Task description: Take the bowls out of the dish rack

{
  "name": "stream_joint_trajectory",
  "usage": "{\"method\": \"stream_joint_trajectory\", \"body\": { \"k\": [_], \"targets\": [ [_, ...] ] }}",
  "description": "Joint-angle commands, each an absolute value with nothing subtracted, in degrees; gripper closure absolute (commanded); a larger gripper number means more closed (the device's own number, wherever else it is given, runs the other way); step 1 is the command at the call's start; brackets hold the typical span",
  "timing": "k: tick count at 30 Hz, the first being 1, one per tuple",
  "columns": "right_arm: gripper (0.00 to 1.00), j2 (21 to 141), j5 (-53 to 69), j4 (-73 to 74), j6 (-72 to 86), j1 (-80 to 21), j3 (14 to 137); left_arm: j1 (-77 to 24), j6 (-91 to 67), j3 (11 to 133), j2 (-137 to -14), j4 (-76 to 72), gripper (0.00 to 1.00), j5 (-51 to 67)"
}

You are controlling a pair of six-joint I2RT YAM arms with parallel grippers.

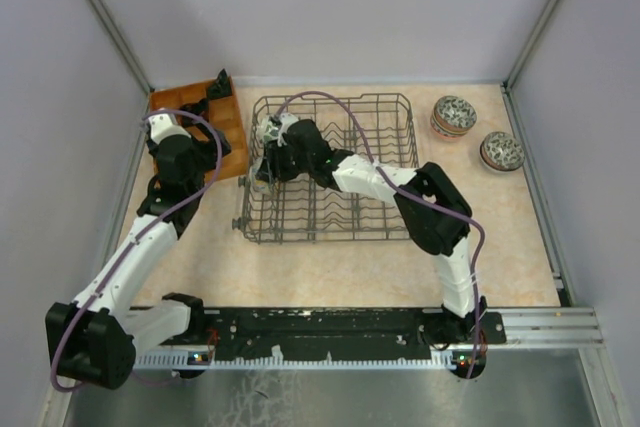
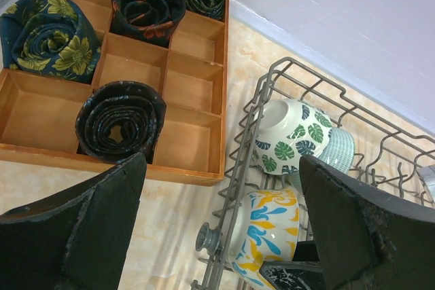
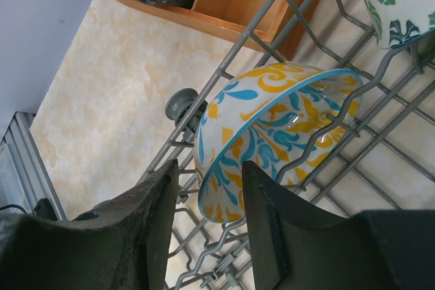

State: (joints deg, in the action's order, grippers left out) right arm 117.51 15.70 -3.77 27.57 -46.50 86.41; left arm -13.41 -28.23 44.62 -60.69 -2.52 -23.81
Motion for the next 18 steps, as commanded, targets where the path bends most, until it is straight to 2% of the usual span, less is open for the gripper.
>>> {"method": "stream_joint_trajectory", "body": {
  "k": [1, 13, 18],
  "targets": [
    [0.60, 118.2, 17.2, -7.4, 28.8, -47.3, 89.2, -13.5, -27.5, 43.9, -59.6, -3.0, 0.01, -24.5],
    [0.72, 119.7, 18.8, -11.7, 31.4, -47.3, 87.7, -13.5, -27.3, 43.4, -59.5, -2.9, 0.01, -25.1],
    [0.85, 119.7, 18.9, -12.7, 32.2, -47.3, 87.0, -13.5, -27.6, 43.3, -59.5, -3.0, 0.01, -25.2]
  ]
}}
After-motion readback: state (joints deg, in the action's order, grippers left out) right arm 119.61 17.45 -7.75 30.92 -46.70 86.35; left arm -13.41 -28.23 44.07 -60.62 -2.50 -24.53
